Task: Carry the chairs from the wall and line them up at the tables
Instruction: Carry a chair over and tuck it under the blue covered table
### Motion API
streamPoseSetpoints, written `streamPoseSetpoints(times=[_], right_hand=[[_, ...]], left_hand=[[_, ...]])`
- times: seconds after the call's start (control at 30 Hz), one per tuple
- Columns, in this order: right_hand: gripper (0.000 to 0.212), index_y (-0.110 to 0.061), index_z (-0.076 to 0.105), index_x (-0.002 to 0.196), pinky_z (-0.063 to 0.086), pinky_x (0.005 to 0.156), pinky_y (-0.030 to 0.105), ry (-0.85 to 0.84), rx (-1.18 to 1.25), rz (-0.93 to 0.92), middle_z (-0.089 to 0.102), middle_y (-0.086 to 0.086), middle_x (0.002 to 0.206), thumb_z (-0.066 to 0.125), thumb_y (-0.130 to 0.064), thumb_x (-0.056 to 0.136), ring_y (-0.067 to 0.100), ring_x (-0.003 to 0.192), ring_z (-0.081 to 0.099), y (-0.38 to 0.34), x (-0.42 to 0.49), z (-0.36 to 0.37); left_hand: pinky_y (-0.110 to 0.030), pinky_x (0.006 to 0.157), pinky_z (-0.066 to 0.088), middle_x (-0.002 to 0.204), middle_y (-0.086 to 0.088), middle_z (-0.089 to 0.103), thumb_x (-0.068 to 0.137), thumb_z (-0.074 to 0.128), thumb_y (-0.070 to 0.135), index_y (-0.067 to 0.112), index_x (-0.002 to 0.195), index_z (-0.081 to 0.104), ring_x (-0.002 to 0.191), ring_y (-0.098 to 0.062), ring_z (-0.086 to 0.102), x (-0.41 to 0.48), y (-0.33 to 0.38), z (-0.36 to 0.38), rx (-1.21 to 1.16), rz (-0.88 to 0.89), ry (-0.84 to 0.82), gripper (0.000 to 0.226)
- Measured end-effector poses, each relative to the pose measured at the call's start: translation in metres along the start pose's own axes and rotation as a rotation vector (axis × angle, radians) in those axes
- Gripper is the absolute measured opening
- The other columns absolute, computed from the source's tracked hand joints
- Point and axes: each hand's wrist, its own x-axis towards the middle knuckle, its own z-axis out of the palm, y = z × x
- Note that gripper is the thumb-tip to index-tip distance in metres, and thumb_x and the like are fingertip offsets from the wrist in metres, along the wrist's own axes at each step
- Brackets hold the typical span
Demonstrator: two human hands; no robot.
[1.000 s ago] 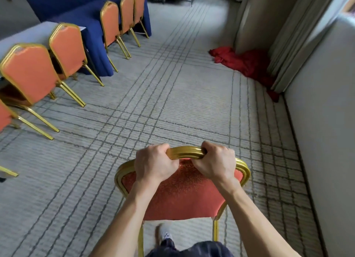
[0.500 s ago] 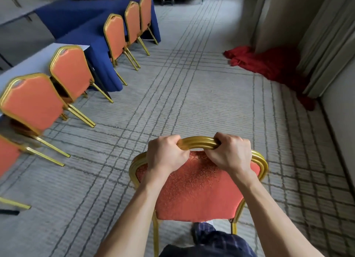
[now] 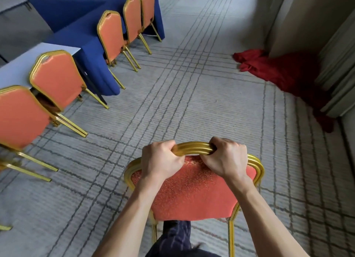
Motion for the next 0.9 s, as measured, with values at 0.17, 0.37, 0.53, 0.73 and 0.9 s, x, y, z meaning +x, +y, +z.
streamPoseSetpoints(times=[0.17,0.37,0.53,0.73,0.9], right_hand=[[0.03,-0.018,0.054,0.058,0.041,0.048,0.03,-0.023,-0.035,0.027,0.056,-0.001,0.052,0.062,-0.047,0.065,0.03,0.05,0.058,0.022,0.098,0.051],[0.032,-0.018,0.058,0.061,0.043,0.05,0.03,-0.036,-0.088,0.071,0.059,0.001,0.054,0.065,-0.049,0.063,0.032,0.055,0.062,0.036,0.232,0.094],[0.033,-0.018,0.058,0.06,0.044,0.048,0.032,0.006,-0.069,0.084,0.058,0.0,0.054,0.059,-0.05,0.064,0.032,0.053,0.06,0.058,0.321,0.118],[0.031,-0.017,0.06,0.063,0.045,0.05,0.032,0.013,-0.049,0.079,0.06,0.001,0.056,0.065,-0.048,0.065,0.032,0.055,0.061,0.105,0.438,0.166],[0.03,-0.018,0.06,0.064,0.047,0.051,0.032,-0.021,-0.037,0.064,0.062,0.001,0.058,0.069,-0.047,0.064,0.033,0.058,0.063,0.156,0.539,0.203]], left_hand=[[-0.027,0.05,0.025,0.051,-0.004,0.058,0.06,0.075,0.034,0.02,0.057,0.036,0.051,-0.034,0.056,0.104,-0.021,0.048,-0.014,0.013,-0.007,0.042],[-0.03,0.049,0.035,0.054,-0.005,0.061,0.06,0.078,0.034,0.017,0.057,0.046,0.055,-0.036,0.06,0.248,-0.04,0.08,-0.031,0.044,-0.03,0.036],[-0.028,0.051,0.028,0.053,-0.003,0.059,0.061,0.073,0.037,0.013,0.058,0.051,0.053,-0.034,0.058,0.348,-0.041,0.104,-0.032,0.095,-0.005,0.033],[-0.029,0.051,0.032,0.053,-0.004,0.059,0.059,0.071,0.038,0.017,0.057,0.043,0.055,-0.035,0.058,0.472,-0.04,0.155,-0.029,0.106,0.025,0.036],[-0.031,0.051,0.033,0.054,-0.005,0.06,0.059,0.069,0.042,0.016,0.058,0.046,0.058,-0.036,0.059,0.575,-0.028,0.202,0.006,0.075,-0.012,0.035]])
